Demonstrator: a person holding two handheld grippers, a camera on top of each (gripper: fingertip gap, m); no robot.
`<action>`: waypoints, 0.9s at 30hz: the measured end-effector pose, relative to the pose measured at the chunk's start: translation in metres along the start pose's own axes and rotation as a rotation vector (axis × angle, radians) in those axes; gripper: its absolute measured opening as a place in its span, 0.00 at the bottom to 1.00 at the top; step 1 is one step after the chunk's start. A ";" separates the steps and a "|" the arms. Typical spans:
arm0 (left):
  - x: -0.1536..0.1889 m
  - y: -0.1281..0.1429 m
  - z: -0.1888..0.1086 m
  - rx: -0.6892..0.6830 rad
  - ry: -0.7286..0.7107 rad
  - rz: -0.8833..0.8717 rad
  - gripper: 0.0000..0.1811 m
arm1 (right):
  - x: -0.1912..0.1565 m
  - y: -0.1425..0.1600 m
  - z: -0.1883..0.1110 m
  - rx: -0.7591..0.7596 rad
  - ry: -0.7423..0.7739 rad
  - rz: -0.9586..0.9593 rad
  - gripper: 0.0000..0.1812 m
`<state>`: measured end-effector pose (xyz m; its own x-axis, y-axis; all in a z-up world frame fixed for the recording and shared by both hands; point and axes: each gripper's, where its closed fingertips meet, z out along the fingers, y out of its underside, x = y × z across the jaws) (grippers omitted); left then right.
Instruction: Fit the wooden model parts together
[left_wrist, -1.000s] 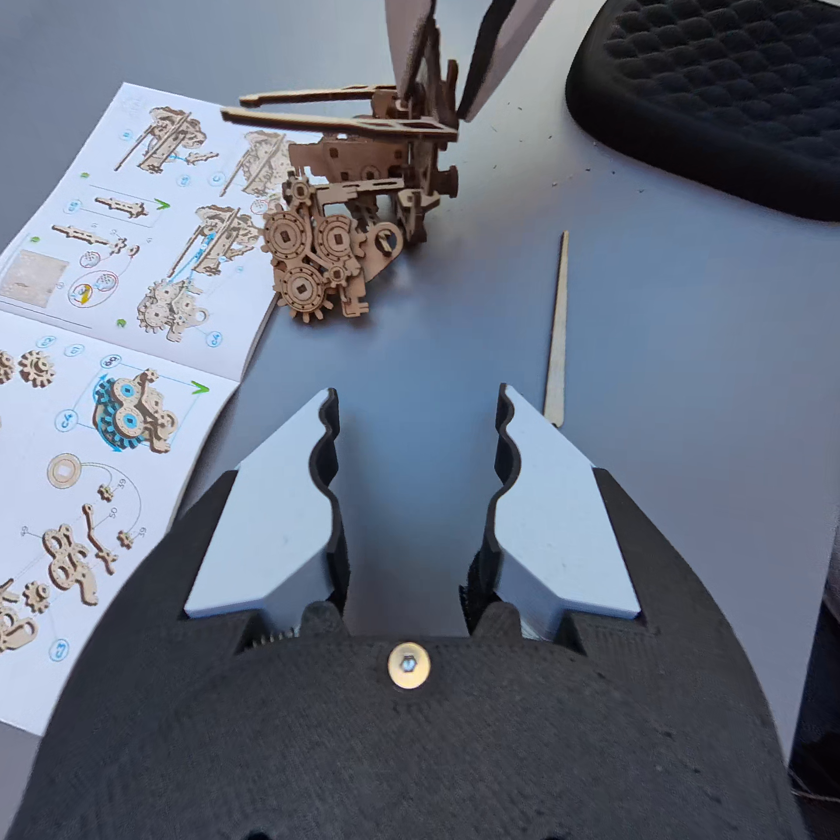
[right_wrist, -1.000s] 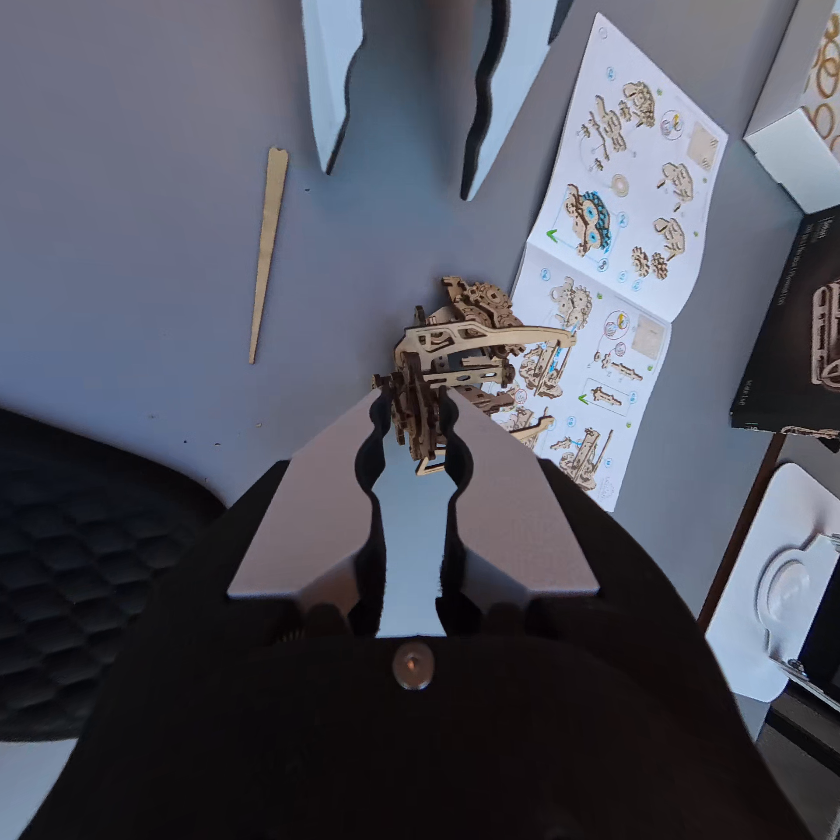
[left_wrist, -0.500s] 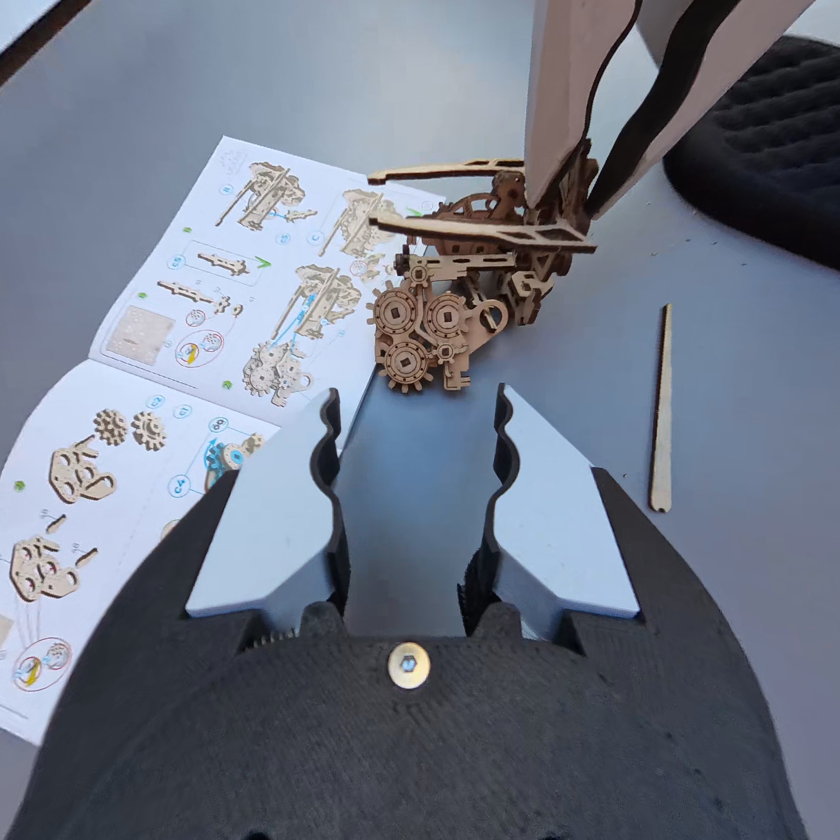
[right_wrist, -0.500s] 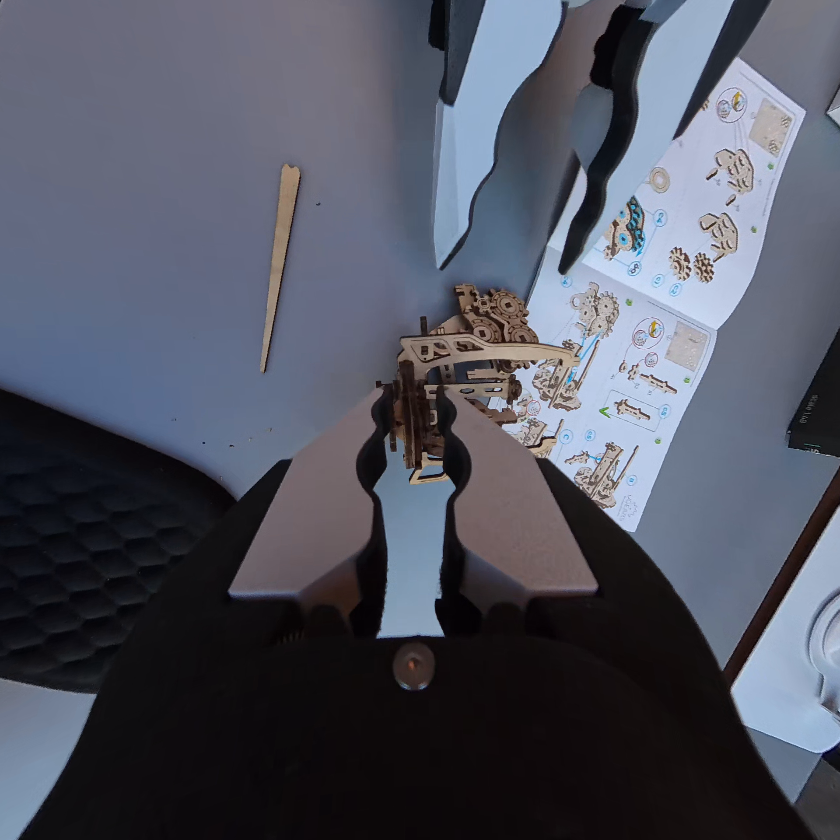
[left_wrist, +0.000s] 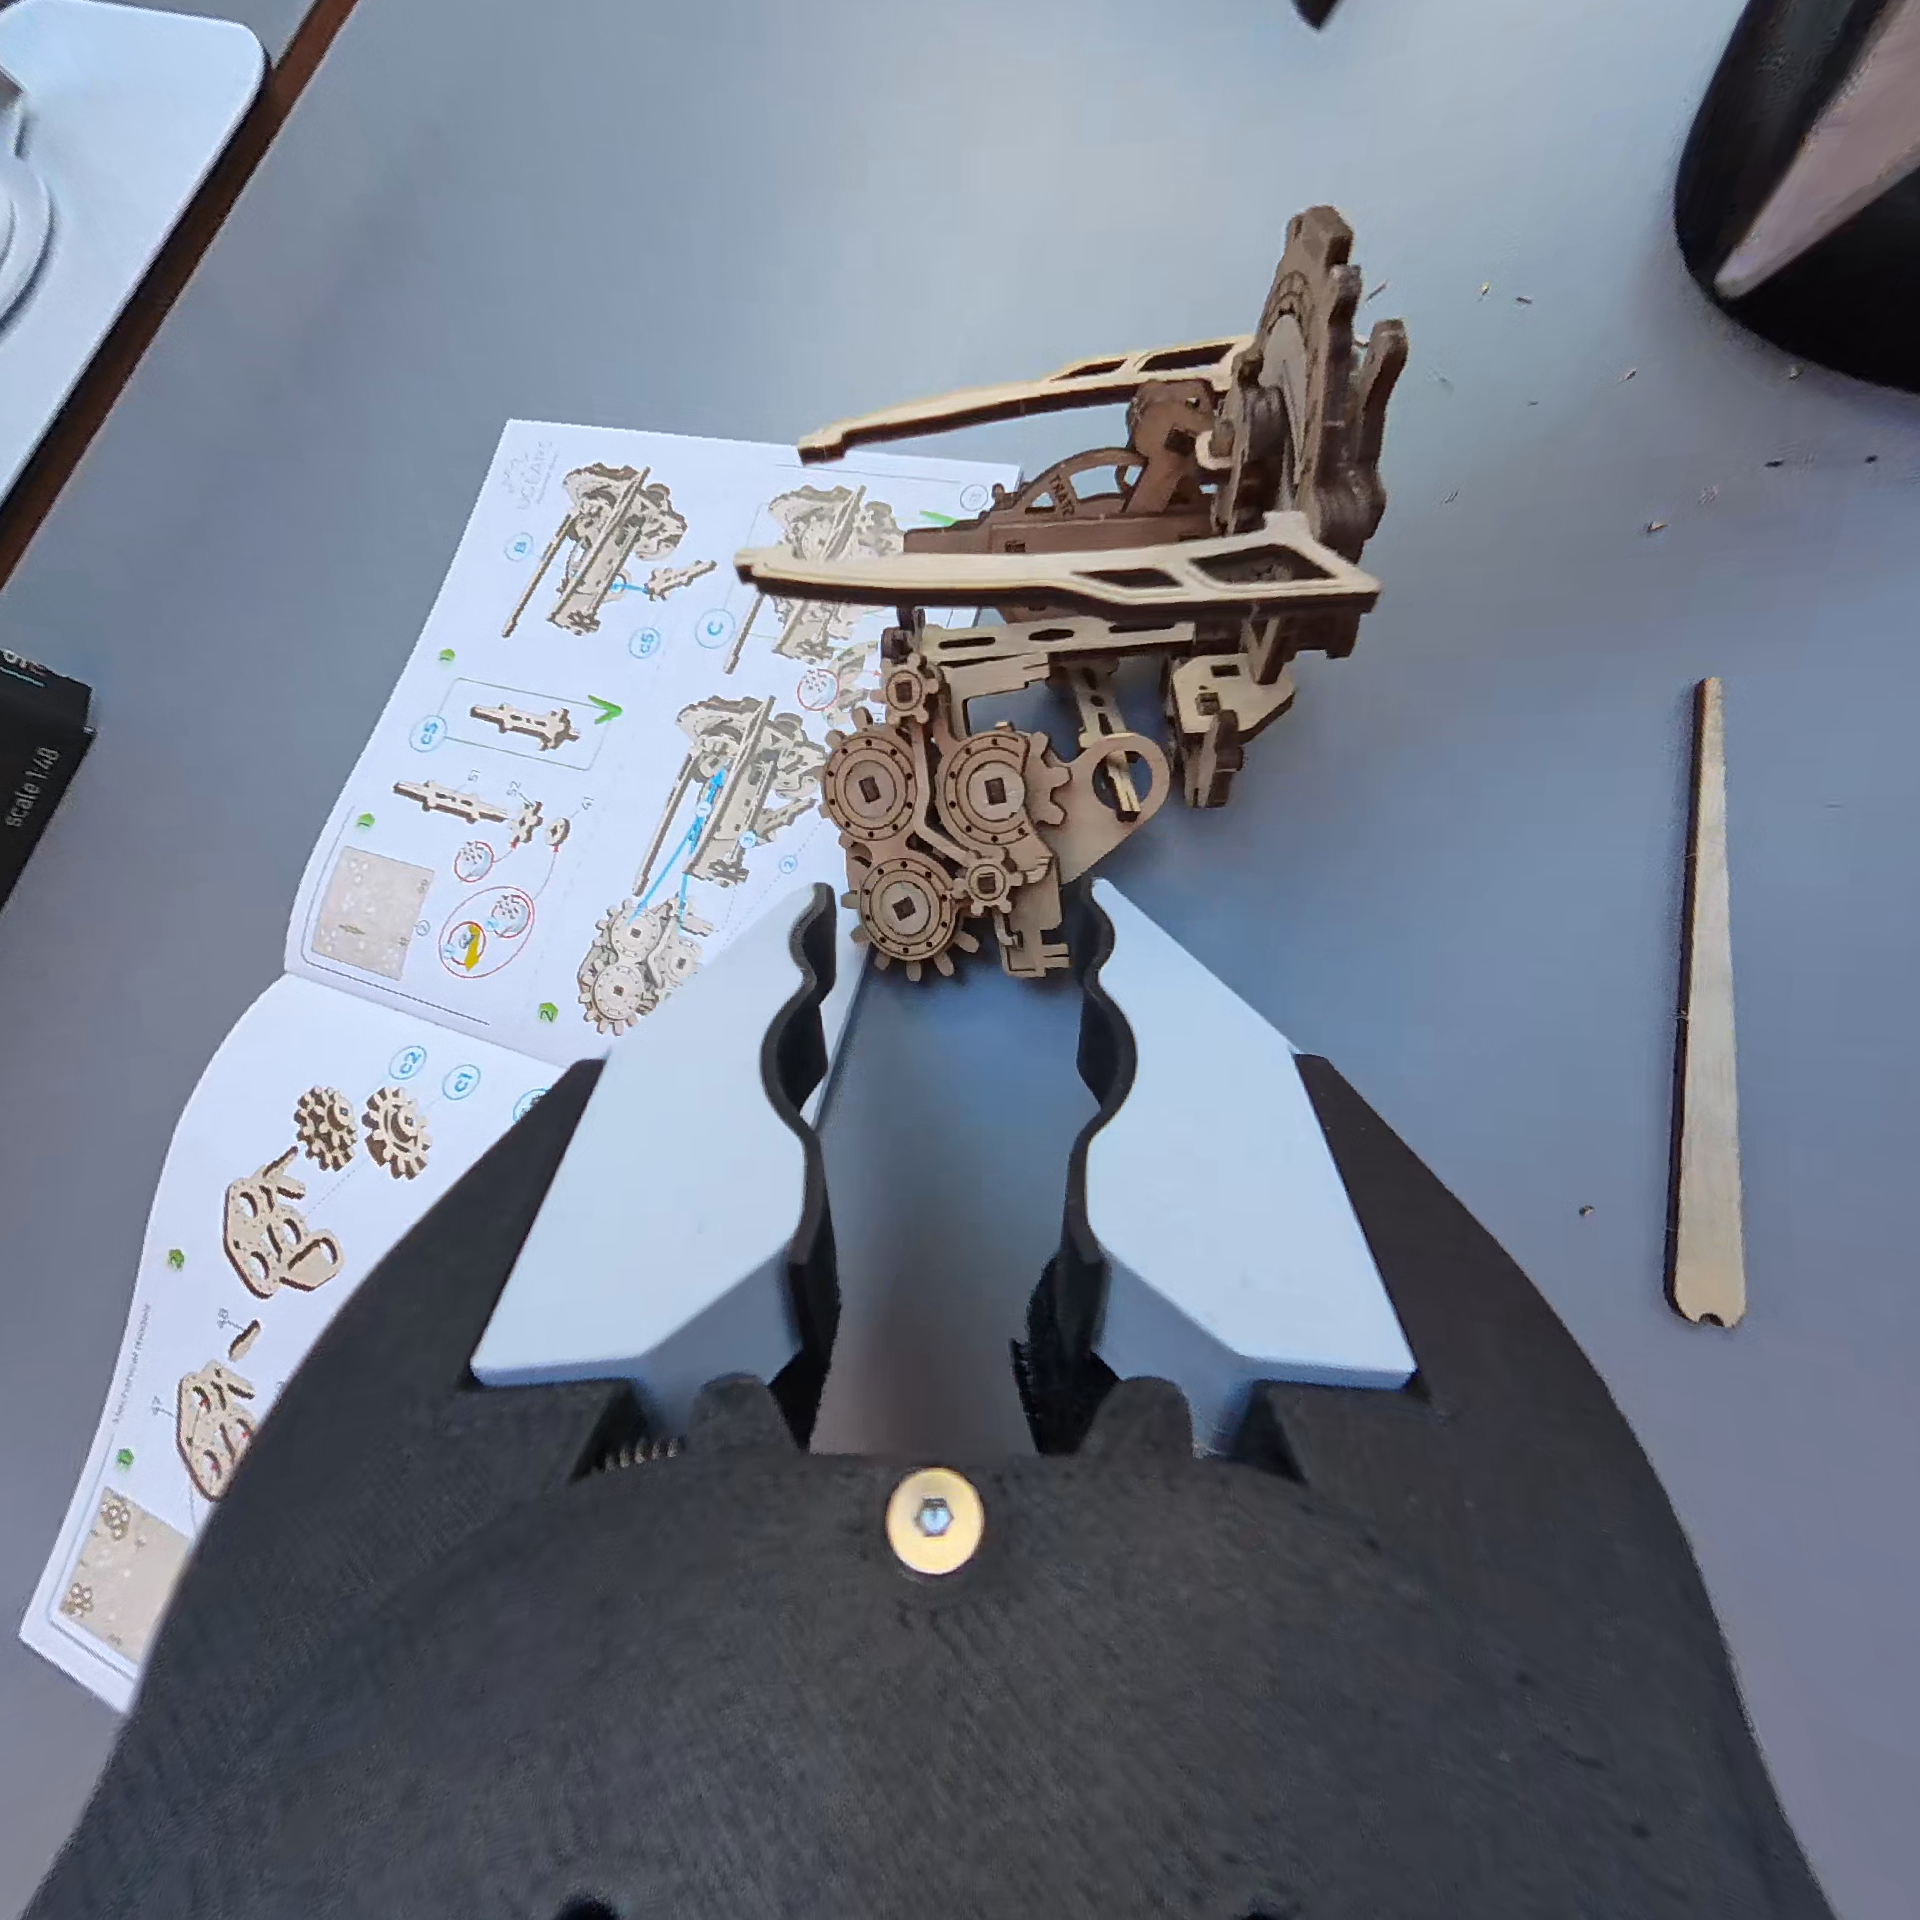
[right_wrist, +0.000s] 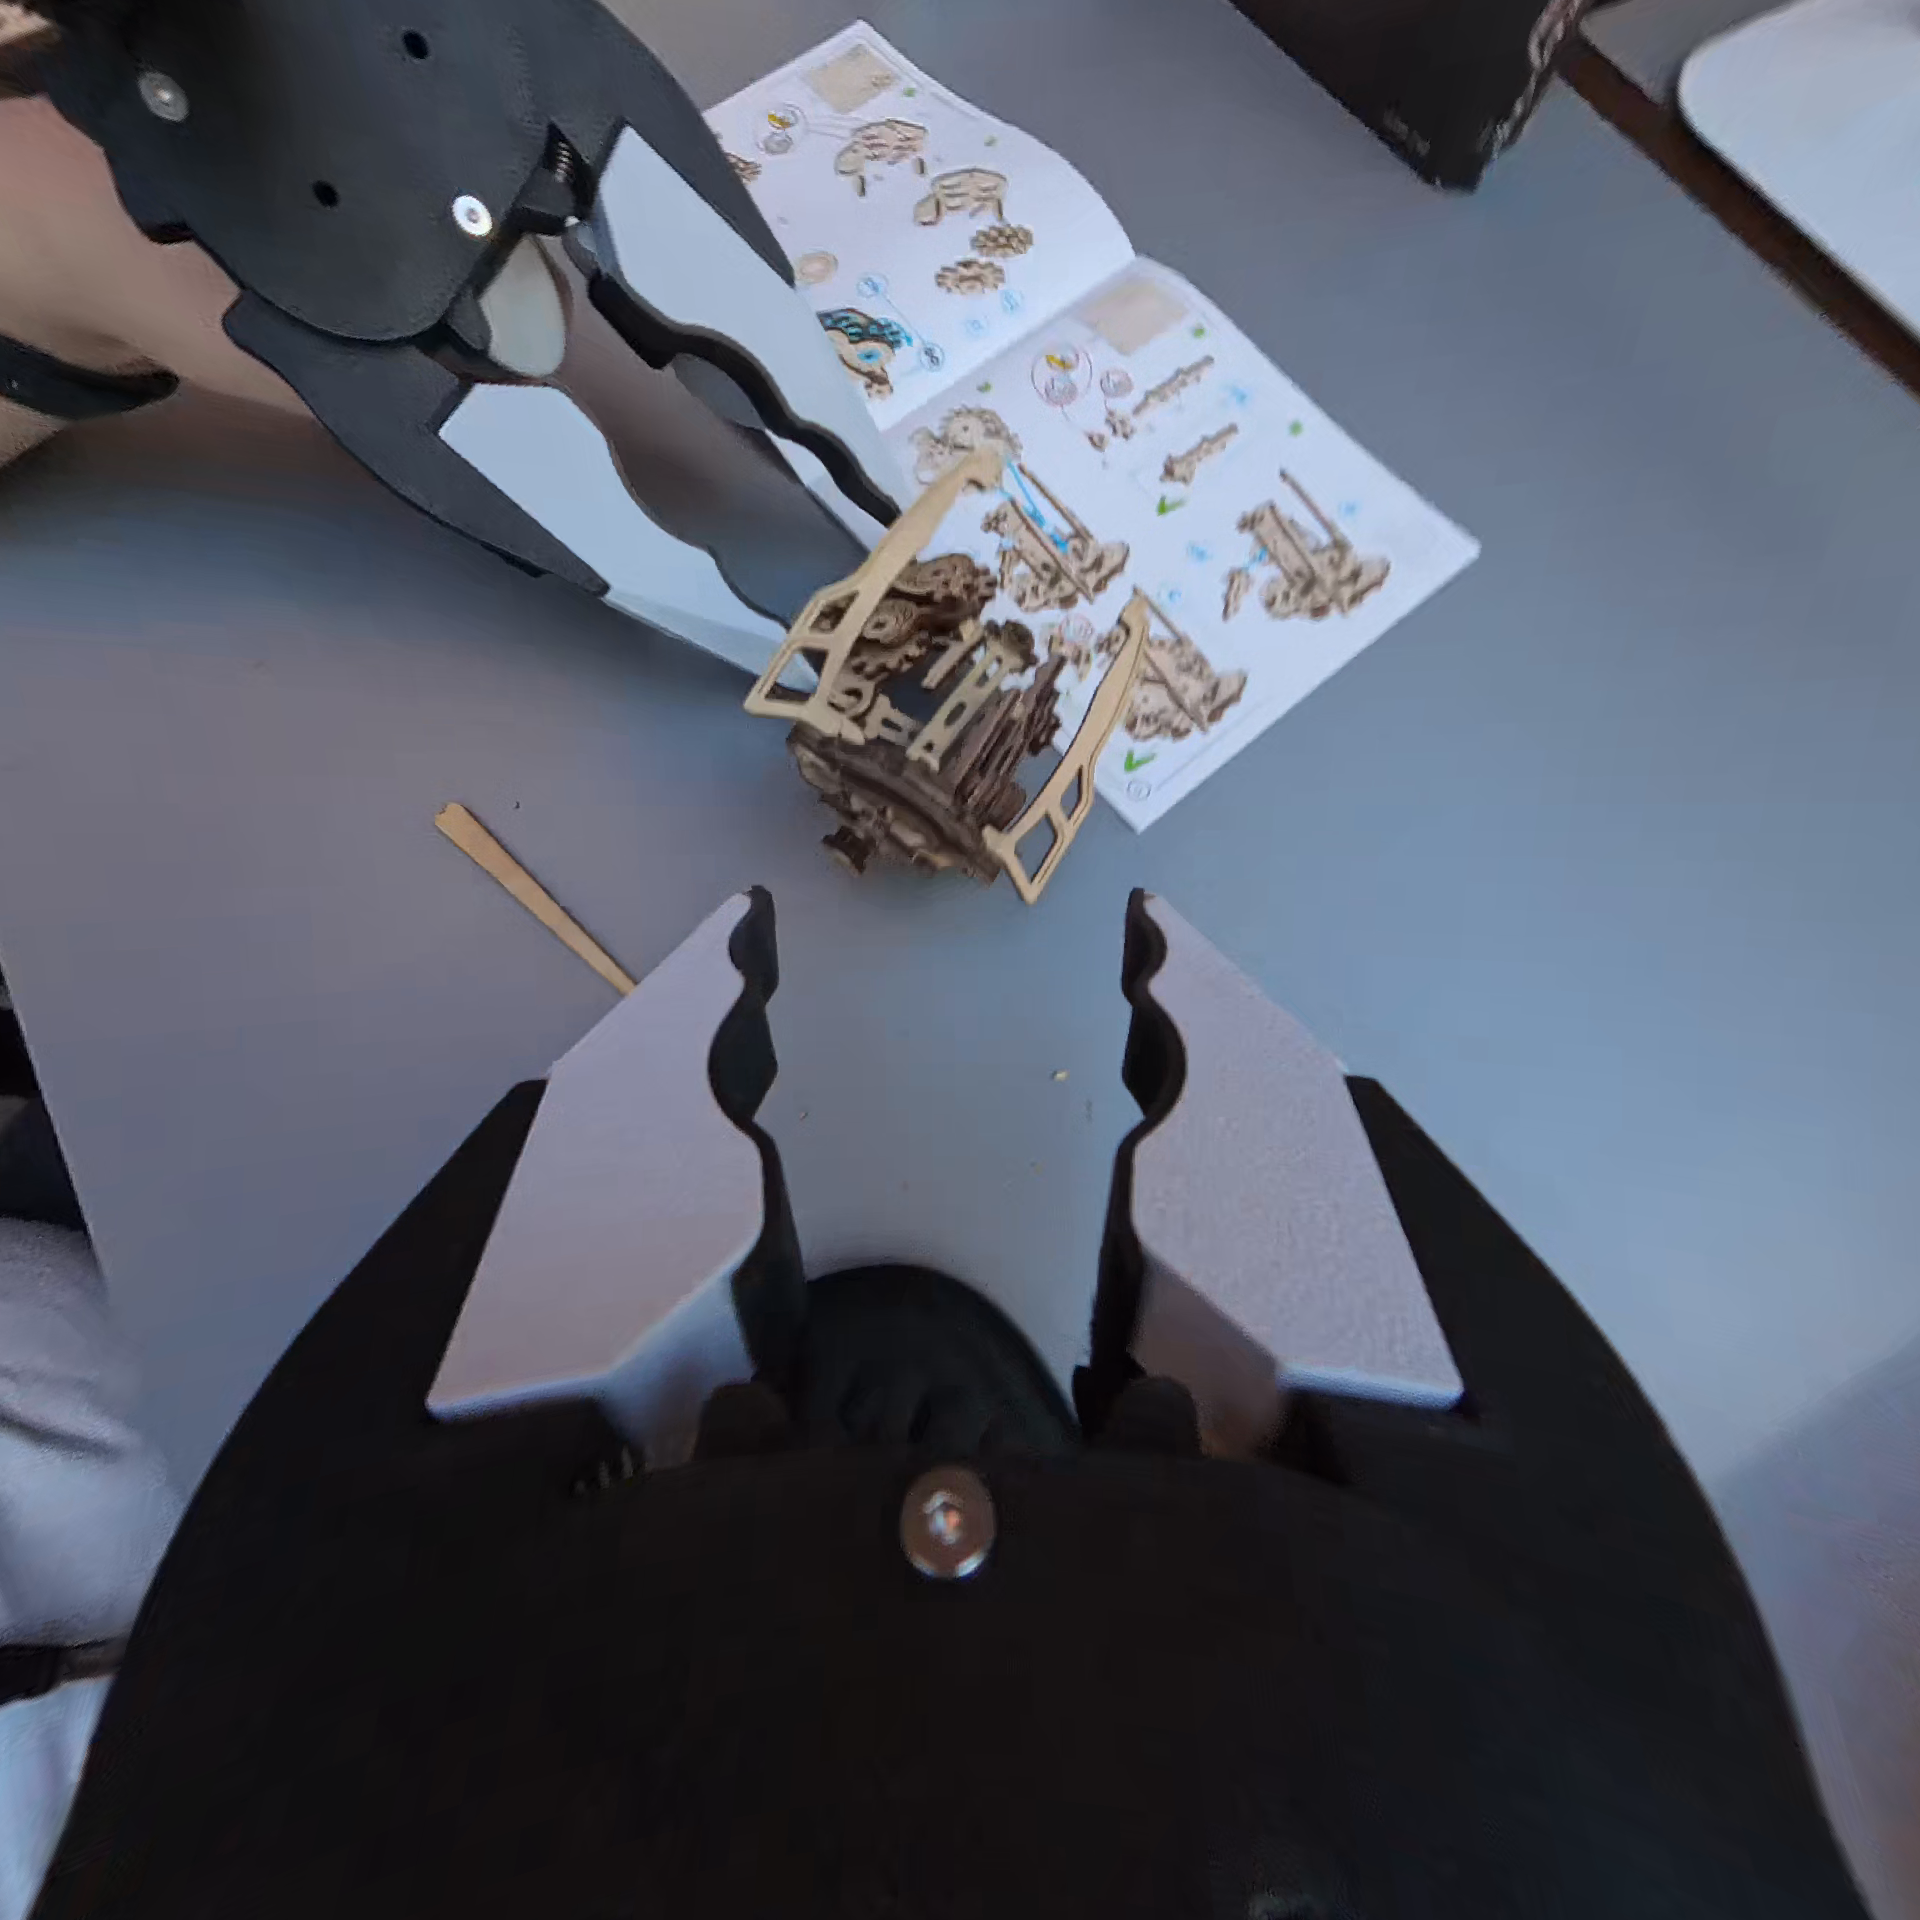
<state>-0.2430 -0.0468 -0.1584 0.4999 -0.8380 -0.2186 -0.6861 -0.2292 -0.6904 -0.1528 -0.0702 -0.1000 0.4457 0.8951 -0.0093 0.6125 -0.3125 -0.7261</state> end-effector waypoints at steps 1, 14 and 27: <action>0.001 0.000 0.000 0.001 -0.007 0.009 0.24 | -0.002 0.012 0.000 -0.009 0.011 0.062 0.37; 0.001 -0.001 0.000 0.017 -0.011 -0.016 0.33 | -0.003 -0.001 0.017 0.075 0.478 -0.167 0.46; 0.007 -0.002 0.004 0.019 0.071 -0.022 0.25 | 0.002 -0.005 0.031 -0.011 0.608 -0.338 0.37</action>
<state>-0.2358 -0.0505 -0.1609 0.4756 -0.8659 -0.1548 -0.6651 -0.2389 -0.7075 -0.1748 -0.0569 -0.1174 0.5142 0.6078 0.6051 0.7870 -0.0540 -0.6146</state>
